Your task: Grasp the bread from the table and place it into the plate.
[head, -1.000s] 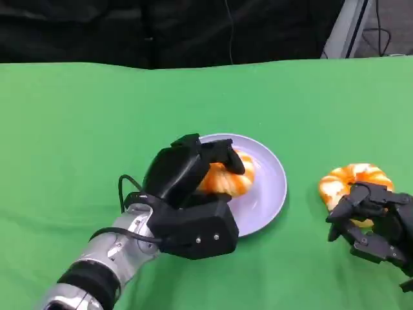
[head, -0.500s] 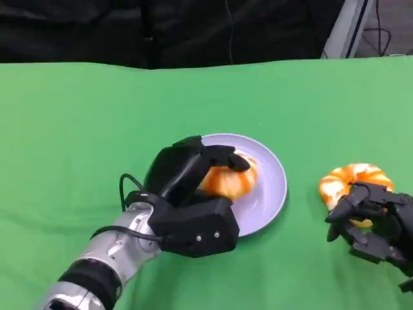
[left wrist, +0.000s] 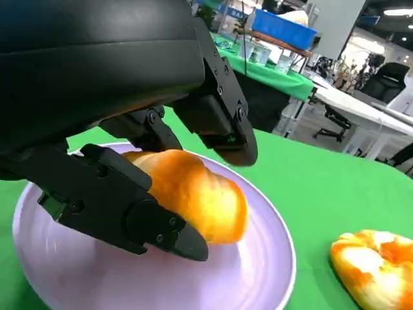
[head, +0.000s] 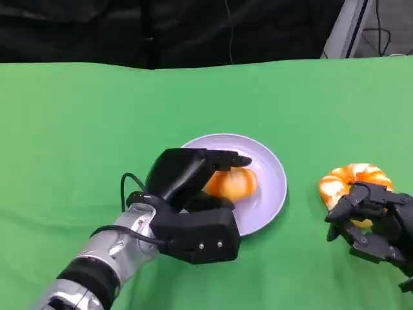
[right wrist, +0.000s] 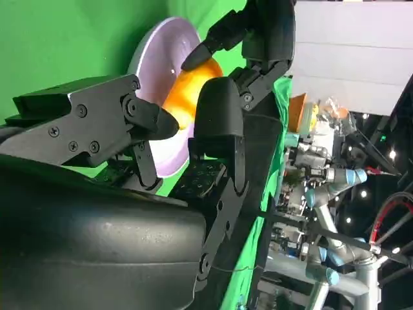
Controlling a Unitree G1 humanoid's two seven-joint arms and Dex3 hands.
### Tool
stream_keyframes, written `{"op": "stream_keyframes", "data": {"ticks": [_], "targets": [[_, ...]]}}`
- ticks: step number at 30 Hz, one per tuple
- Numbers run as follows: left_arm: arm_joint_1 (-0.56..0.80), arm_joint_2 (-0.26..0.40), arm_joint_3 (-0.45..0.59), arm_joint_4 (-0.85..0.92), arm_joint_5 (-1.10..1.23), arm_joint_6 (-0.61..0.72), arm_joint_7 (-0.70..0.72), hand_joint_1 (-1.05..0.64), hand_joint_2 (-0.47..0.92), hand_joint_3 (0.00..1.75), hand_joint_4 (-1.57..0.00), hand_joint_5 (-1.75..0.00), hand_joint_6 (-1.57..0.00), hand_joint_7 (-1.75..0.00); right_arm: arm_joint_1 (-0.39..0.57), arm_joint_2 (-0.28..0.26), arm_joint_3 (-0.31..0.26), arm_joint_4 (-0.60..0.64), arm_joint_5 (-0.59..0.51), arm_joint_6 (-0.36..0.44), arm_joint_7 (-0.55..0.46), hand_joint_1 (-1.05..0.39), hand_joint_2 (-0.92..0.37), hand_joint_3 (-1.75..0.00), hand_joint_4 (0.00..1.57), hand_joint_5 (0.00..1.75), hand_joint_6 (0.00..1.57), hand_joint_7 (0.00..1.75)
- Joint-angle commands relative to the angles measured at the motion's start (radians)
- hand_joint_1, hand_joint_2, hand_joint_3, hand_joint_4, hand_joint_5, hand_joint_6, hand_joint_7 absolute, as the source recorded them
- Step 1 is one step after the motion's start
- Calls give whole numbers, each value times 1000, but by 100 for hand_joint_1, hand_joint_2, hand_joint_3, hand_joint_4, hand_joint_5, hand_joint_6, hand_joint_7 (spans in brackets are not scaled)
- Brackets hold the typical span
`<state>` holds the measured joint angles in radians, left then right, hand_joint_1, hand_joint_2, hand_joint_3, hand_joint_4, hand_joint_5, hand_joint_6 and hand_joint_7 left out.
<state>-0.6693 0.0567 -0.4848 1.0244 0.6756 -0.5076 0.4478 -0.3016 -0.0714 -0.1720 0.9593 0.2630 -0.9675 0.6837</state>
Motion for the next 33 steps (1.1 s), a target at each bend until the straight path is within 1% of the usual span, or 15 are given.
{"op": "stream_keyframes", "data": {"ticks": [1, 5, 7, 12, 15, 23, 30, 33], "targets": [[-20, 27, -2, -13, 0, 8, -20, -63, 92, 12, -66, 0, -55, 0, -8, -6, -7, -4, 15, 4, 2, 7, -80, -69, 83, 141, 89, 97], [-22, 36, 3, -11, -8, 8, -39, -72, 92, 13, -61, 0, -50, 0, -5, -5, -6, -14, 23, 29, 8, 7, -81, -69, 83, 141, 88, 97], [-24, 45, 6, -10, -12, 5, -53, -78, 92, 13, -58, 0, -46, 0, -3, -6, -6, -15, 19, 26, 6, 8, -81, -69, 82, 141, 88, 97], [-31, 68, 16, -3, -23, -2, -79, -85, 92, 13, -53, 0, -40, 0, -1, -6, -6, -19, 16, 27, 2, 8, -80, -69, 82, 141, 88, 97], [-32, 71, 27, 0, -40, -3, -81, -87, 92, 19, -51, 0, -38, 0, -1, -6, -7, -19, 17, 21, 2, 7, -80, -69, 82, 142, 88, 98], [-29, 81, 46, -8, -65, -3, -89, -92, 92, 46, -48, 0, -34, 0, -5, -5, -7, -11, 8, 1, -12, 8, -81, -66, 85, 143, 89, 99], [2, 104, 70, -67, -80, -1, -100, -92, 92, 51, -46, 0, -34, 0, -4, -8, -4, -5, -5, -10, -20, 9, -82, -66, 85, 143, 89, 100], [27, 118, 92, -97, -97, -20, -87, -92, 92, 51, -47, -1, -35, 0, -4, -9, -4, -4, -4, -5, -20, 10, -82, -66, 85, 143, 89, 101]]}}
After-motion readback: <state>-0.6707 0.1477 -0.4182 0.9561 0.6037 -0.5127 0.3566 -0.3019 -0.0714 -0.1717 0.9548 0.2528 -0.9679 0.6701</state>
